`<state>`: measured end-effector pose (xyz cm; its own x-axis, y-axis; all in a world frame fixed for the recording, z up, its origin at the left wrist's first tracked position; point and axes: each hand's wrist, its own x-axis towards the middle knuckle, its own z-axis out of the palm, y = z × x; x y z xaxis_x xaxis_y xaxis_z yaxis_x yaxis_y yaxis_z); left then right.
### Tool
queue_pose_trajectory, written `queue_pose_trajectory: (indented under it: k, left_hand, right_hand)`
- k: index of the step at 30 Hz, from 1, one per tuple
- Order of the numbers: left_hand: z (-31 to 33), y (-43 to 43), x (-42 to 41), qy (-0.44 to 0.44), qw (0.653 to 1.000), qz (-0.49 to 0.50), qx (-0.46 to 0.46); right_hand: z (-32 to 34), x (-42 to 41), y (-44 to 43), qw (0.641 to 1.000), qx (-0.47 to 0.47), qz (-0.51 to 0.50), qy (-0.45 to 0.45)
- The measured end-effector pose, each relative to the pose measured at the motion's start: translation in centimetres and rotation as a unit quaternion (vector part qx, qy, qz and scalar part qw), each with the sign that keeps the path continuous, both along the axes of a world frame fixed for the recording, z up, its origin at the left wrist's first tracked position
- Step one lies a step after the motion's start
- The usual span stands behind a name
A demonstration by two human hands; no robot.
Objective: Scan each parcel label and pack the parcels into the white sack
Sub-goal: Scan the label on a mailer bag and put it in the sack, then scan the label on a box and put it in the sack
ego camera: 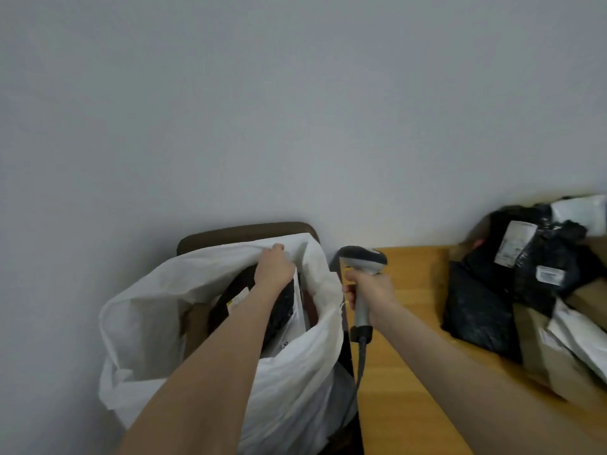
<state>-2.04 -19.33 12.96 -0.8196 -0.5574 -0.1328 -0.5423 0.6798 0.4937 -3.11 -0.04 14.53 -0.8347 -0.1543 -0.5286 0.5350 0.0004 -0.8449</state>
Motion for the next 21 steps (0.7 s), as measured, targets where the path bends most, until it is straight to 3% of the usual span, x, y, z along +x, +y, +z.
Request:
queue_pose_trajectory:
  k: [11, 21]
  left_hand:
    - [1.4, 20.1, -8.8, 0.011, 0.972, -0.236, 0.004]
    - [1.6, 39.7, -13.8, 0.008, 0.947, -0.321, 0.002]
  right_hand:
    - [1.7, -2.3, 17.0, 0.984, 0.044, -0.172, -0.022]
    - [0.6, -6.0, 36.6, 0.968, 0.056, -0.245, -0.018]
